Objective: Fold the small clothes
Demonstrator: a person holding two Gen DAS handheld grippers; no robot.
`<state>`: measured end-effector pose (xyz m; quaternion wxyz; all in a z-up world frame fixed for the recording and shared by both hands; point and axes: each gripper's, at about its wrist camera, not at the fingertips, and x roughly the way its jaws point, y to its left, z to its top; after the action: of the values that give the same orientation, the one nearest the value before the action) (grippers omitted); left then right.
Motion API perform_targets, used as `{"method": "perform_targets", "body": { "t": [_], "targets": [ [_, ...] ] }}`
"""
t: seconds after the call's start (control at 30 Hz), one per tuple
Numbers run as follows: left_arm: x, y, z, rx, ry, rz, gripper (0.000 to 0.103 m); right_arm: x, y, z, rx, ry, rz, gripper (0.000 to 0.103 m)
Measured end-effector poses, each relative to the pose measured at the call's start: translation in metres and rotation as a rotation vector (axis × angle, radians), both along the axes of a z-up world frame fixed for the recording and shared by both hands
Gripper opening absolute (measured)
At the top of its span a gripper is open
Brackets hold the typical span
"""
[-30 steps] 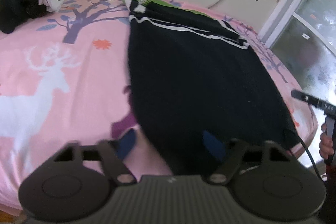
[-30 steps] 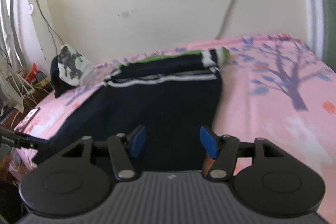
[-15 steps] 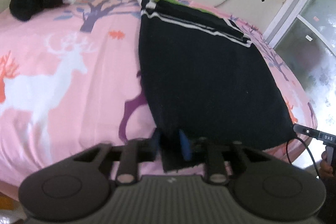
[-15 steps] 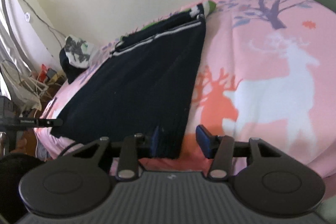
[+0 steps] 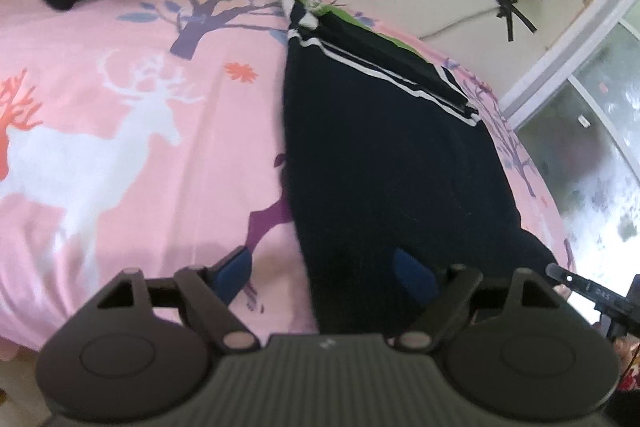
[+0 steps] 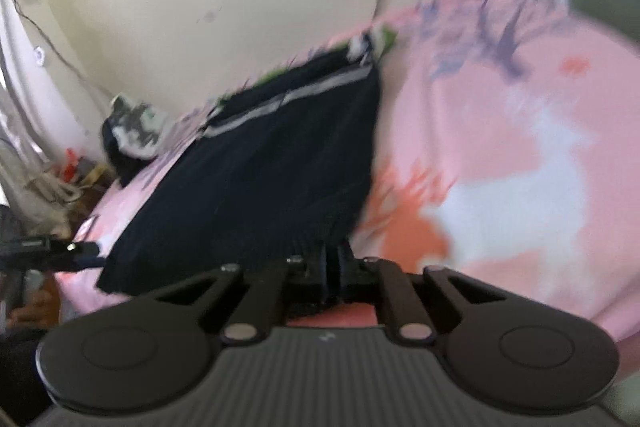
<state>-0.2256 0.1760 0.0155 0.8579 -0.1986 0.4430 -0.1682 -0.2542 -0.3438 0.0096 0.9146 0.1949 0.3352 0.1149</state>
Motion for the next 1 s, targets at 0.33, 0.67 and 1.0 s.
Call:
{"method": "perform_targets", "body": {
  "t": [0.33, 0.67, 1.0],
  "targets": [
    [0.014, -0.031, -0.008, 0.076, -0.021, -0.102, 0.085, 0.011, 0.001, -0.024, 0.117, 0.094, 0.024, 0.034],
    [0.003, -0.032, -0.010, 0.050, -0.031, -0.177, 0.067, 0.008, 0.016, -0.018, 0.080, 0.095, 0.051, 0.052],
    [0.003, -0.013, 0.002, -0.042, -0.064, -0.151, 0.015, 0.008, 0.023, -0.004, 0.027, 0.048, 0.068, 0.011]
  ]
}}
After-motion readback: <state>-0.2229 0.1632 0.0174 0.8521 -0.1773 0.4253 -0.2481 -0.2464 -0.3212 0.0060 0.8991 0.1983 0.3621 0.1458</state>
